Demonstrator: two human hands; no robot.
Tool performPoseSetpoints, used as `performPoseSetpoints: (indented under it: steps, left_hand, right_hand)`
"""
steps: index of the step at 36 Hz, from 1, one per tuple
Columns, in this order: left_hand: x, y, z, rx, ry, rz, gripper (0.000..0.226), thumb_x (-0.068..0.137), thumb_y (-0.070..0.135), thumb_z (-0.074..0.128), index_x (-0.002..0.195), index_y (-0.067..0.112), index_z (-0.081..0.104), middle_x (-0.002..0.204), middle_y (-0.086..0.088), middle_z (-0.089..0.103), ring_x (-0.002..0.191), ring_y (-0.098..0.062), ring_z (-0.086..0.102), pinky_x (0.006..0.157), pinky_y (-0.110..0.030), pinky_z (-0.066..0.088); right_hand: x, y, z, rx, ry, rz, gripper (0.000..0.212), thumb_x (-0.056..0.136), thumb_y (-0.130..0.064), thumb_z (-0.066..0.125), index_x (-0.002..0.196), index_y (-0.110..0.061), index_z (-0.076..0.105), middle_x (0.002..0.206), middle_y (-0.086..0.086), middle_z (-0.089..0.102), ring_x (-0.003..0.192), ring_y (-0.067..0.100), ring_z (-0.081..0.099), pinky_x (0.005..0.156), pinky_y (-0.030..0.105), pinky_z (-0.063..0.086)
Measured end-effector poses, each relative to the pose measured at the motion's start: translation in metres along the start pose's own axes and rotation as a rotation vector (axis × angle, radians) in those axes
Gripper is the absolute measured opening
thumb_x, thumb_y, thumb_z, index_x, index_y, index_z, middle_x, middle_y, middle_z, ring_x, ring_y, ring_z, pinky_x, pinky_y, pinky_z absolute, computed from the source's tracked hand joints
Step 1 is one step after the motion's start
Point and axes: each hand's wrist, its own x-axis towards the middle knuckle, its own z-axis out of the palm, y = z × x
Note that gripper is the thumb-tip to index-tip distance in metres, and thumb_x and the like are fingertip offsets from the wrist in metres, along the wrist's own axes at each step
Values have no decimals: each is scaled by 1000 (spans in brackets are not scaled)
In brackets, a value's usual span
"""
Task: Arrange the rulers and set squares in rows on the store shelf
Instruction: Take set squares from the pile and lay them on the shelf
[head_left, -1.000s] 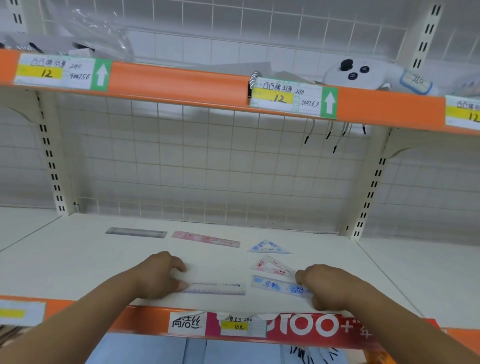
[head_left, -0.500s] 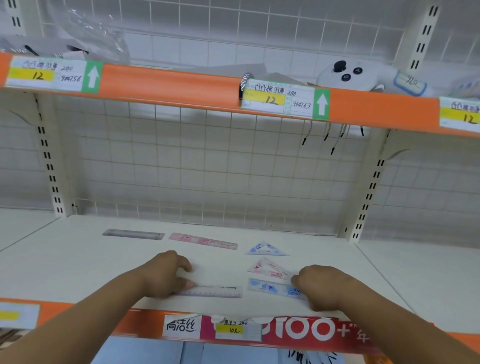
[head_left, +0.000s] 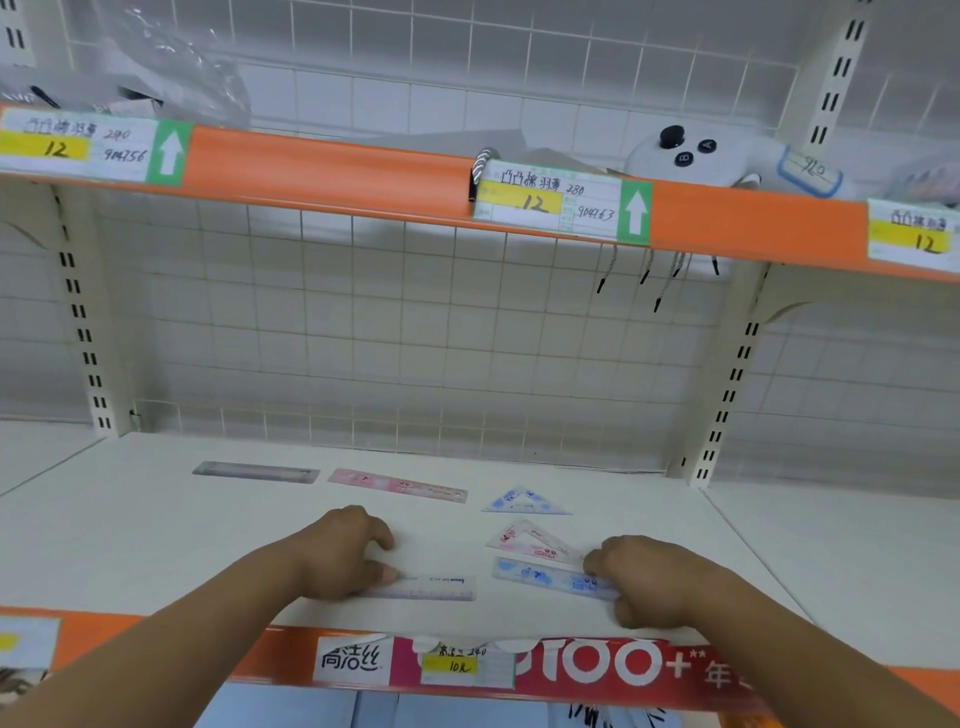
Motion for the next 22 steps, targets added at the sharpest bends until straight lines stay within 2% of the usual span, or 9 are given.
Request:
performPoseSetpoints:
  steps: [2, 7, 11, 17, 22]
  left_hand:
    - [3, 8, 0, 2, -4, 19, 51, 91, 49, 56, 135, 26, 49, 136, 0, 43, 126, -16, 41, 105, -24, 33]
    - [14, 35, 3, 4, -25, 79, 51, 91, 49, 56, 136, 26, 48, 137, 1, 43, 128, -16, 40, 106, -25, 32]
    - [25, 57, 6, 8, -27, 115, 51, 91, 49, 56, 136, 27, 49, 138, 1, 43, 128, -17, 41, 105, -25, 32]
    - [39, 82, 11, -8, -53, 133, 51, 90, 50, 56, 135, 26, 50, 138, 0, 44, 128, -17, 41, 105, -26, 33]
    - [47, 91, 12, -22, -55, 118, 50, 91, 48, 56, 135, 24, 51, 136, 0, 46, 125, -17, 44, 101, -25, 35]
  right_hand:
    - [-2, 5, -1, 11, 2, 14, 41, 87, -21, 56, 128, -20, 50, 114, 4, 55, 90, 16, 49, 79, 30, 47]
    - [-7, 25, 0, 15, 29, 52, 37, 85, -19, 54, 123, -21, 52, 98, -3, 46, 86, 15, 46, 73, 29, 43]
    - [-6, 45, 2, 3, 39, 103, 36, 86, -14, 51, 122, -20, 52, 97, -2, 44, 86, 16, 45, 66, 25, 37]
    - [1, 75, 6, 15, 19, 175, 37, 85, -11, 48, 121, -18, 53, 98, -1, 44, 87, 17, 46, 74, 29, 41]
    - [9, 97, 11, 6, 12, 196, 36, 85, -7, 45, 119, -16, 54, 97, -1, 42, 85, 18, 45, 64, 26, 36]
